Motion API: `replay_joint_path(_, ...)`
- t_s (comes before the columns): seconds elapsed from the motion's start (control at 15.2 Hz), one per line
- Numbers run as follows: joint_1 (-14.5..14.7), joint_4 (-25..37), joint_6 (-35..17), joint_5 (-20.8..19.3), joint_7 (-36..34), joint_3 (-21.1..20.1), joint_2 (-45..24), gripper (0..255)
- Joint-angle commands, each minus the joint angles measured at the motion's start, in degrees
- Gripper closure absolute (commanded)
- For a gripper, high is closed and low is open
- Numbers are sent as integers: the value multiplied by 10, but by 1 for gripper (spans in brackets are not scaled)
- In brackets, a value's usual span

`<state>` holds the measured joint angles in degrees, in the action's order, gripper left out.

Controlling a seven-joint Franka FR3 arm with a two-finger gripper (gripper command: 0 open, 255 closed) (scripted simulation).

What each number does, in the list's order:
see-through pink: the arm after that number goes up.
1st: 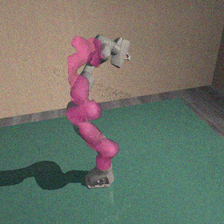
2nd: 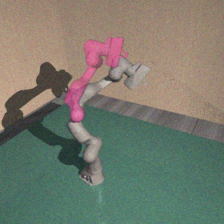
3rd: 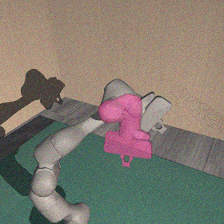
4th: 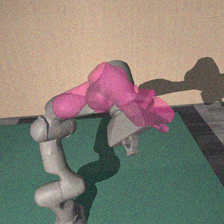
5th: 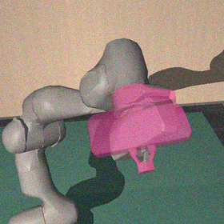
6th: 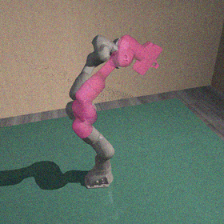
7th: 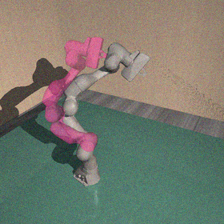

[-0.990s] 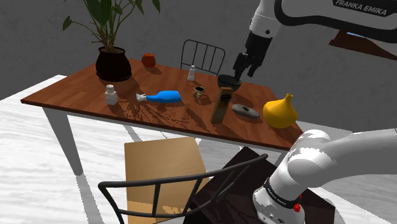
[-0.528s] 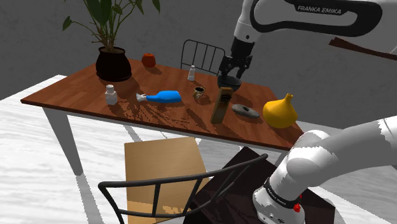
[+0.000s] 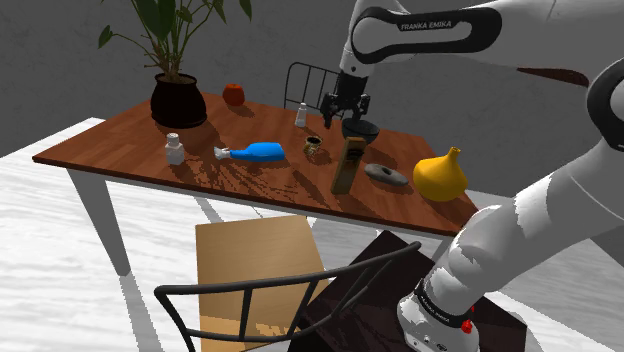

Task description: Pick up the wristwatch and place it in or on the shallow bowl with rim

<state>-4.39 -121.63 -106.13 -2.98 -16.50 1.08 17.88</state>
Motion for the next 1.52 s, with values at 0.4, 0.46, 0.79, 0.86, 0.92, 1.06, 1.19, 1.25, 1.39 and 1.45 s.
replay_joint_path(0.4,-23,107,-53,15,-52,20,-170,0)
replay_joint_path(0.46,-25,123,-57,18,-58,22,-191,0)
replay_joint_path(0.79,-41,211,-67,36,-83,37,-297,0)
replay_joint_path(0.86,-44,230,-68,40,-88,39,-319,0)
replay_joint_path(0.92,-48,251,-67,45,-92,42,-340,0)
replay_joint_path(1.06,-54,282,-66,51,-99,45,-372,0)
replay_joint_path(1.19,-54,272,-80,52,-99,45,-376,0)
replay_joint_path(1.25,-54,268,-87,52,-99,45,-379,0)
replay_joint_path(1.39,-54,259,-100,53,-98,45,-383,0)
replay_joint_path(1.45,-54,254,-107,53,-98,44,-386,0)
